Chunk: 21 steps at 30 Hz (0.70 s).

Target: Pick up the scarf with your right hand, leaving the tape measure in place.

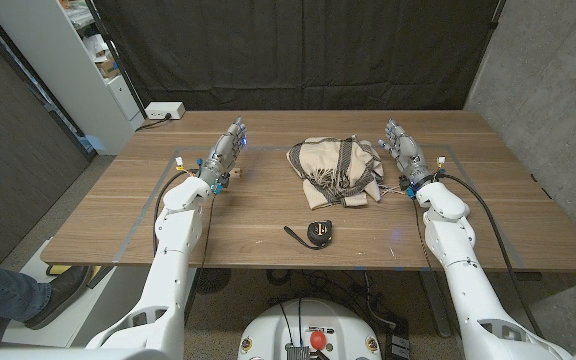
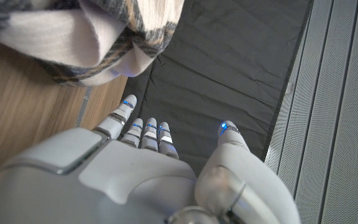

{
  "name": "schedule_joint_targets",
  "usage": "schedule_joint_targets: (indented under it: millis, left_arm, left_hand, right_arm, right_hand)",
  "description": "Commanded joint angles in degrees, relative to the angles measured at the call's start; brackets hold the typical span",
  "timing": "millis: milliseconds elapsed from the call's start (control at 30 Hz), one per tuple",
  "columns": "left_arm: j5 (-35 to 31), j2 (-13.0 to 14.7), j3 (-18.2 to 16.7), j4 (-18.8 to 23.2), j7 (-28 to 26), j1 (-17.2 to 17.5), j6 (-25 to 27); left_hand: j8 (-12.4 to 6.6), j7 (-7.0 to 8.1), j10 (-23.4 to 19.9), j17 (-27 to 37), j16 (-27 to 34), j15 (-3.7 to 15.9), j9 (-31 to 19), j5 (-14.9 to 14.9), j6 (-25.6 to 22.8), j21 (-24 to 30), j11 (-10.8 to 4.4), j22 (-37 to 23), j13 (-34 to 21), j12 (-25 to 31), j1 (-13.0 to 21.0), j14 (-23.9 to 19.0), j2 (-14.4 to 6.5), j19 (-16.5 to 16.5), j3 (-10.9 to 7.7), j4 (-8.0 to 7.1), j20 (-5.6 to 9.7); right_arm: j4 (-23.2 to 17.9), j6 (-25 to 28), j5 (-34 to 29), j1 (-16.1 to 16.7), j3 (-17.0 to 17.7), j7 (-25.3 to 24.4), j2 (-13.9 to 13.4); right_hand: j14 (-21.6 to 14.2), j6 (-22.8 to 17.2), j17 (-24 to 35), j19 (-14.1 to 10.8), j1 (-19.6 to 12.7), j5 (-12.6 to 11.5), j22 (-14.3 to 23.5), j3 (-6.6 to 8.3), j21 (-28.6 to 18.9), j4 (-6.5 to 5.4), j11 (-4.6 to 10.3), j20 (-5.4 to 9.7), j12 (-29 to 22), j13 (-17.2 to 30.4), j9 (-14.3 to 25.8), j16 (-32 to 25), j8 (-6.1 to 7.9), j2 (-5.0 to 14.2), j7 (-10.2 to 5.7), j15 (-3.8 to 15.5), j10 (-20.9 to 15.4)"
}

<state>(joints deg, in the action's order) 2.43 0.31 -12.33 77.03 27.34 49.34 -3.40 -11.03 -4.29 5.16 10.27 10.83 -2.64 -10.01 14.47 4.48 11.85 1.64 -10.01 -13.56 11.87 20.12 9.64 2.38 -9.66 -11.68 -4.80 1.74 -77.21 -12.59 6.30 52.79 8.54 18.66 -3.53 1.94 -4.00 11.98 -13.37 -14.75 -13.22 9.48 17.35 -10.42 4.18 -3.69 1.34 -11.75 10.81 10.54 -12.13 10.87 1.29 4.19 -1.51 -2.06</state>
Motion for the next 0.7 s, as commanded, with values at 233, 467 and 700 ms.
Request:
schedule_joint_targets:
  millis: [233,467,700]
  left_arm:
    - [-2.77,-1.31,-1.64,0.49,1.89,-0.39,0.89]
    - [-2.71,-1.67,-1.95,0.92,2.09,-0.20,1.10]
    - [-2.56,-1.74,-2.13,1.02,2.66,-0.12,0.88]
  left_hand:
    - [-0.09,0.01,0.43,0.13,0.02,0.08,-0.10,0.15,-0.44,-0.20,-0.01,-0.17,0.24,-0.03,0.43,0.38,-0.27,-0.73,-0.02,0.21,-0.51]
    - [-0.07,0.05,0.43,0.14,-0.01,0.09,-0.10,0.11,-0.58,-0.26,-0.18,-0.17,0.46,-0.04,0.43,0.42,-0.33,-0.78,0.01,0.29,-0.55]
    - [-0.04,0.11,0.31,0.14,-0.01,0.10,-0.10,0.09,-0.63,-0.29,-0.04,-0.18,0.63,-0.01,0.44,0.38,-0.38,-0.78,0.02,0.36,-0.62]
  right_arm:
    - [-1.39,-4.08,-3.31,0.88,1.49,0.53,2.48]
    - [-1.10,-6.66,-4.43,1.11,1.46,-0.05,2.75]
    - [0.39,-10.33,-5.18,0.87,1.34,-0.80,3.31]
  right_hand:
    - [-0.31,-0.28,0.16,-0.82,-0.53,-0.46,0.22,0.04,-0.55,0.35,0.18,0.37,-0.06,0.08,0.29,-0.28,0.49,0.08,-0.58,0.64,-0.20]
    - [-0.83,-0.45,0.14,-1.29,-0.58,-0.58,0.21,0.03,-0.70,0.49,0.44,0.55,-0.12,0.10,0.30,-0.41,0.55,0.05,-0.86,0.95,-0.54]
    - [-1.57,-0.76,0.12,-2.46,-0.59,-0.79,0.19,-0.04,-1.03,0.66,0.84,0.84,-0.13,0.13,0.32,-0.58,0.64,-0.07,-1.18,1.25,-0.86]
